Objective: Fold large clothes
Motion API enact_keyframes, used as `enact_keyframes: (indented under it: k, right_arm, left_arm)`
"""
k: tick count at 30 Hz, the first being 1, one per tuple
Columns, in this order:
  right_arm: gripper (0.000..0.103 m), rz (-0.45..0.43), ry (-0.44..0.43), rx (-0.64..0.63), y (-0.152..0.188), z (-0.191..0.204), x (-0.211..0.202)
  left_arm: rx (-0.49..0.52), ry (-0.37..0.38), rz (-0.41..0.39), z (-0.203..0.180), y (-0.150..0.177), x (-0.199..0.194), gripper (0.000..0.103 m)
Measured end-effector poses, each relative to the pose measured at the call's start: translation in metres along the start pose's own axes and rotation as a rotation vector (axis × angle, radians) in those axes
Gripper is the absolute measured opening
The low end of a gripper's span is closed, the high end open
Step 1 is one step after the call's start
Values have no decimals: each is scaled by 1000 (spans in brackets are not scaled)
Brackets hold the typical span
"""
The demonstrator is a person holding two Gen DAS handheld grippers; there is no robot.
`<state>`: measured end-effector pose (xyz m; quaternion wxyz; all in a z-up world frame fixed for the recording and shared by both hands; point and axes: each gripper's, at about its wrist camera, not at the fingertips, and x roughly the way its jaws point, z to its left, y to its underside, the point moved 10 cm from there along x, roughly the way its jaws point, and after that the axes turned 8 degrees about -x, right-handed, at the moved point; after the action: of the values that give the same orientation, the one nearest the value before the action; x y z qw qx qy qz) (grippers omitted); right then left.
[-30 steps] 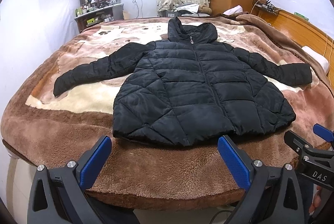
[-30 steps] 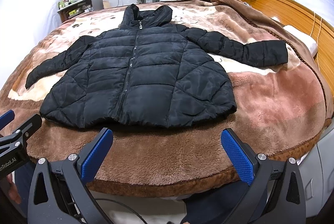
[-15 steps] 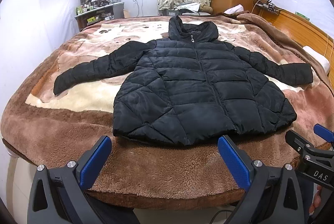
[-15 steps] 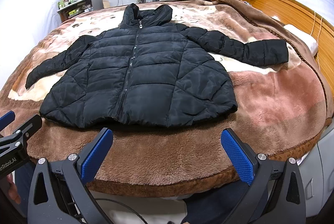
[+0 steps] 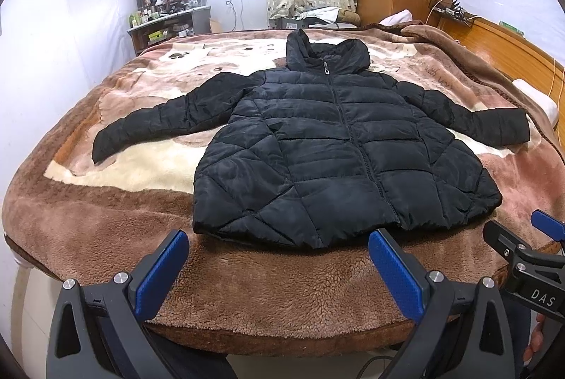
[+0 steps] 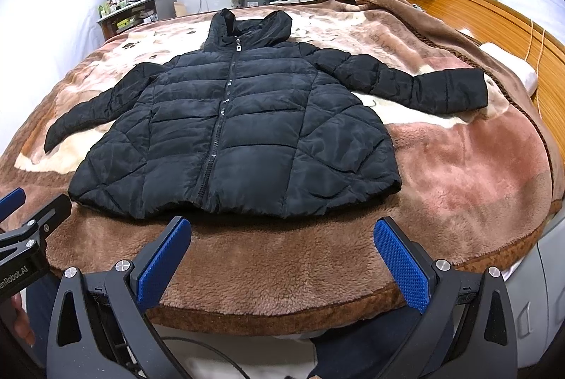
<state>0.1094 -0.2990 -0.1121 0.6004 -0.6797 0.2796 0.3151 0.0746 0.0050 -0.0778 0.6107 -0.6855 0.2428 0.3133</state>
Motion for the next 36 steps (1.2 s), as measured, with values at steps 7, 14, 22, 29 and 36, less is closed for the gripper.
enact_keyframes:
  k: [7, 14, 22, 29, 36]
  right_arm:
    - [103, -2, 0, 0, 0, 0, 0]
    - [103, -4, -1, 3, -1, 0, 0]
    - [103, -3, 0, 2, -1, 0, 1]
    - [103, -7, -12, 8, -8, -1, 4]
    - [103, -101, -30, 14, -55, -9, 17]
  left_arm:
    - [1, -1, 1, 1, -1, -2, 103]
    - [4, 0, 0, 0, -2, -2, 103]
    - [4, 1, 7, -2, -3, 3, 103]
    - [-5, 42, 1, 5, -17, 12, 103]
    - [-158, 97, -32, 63, -76, 42, 103]
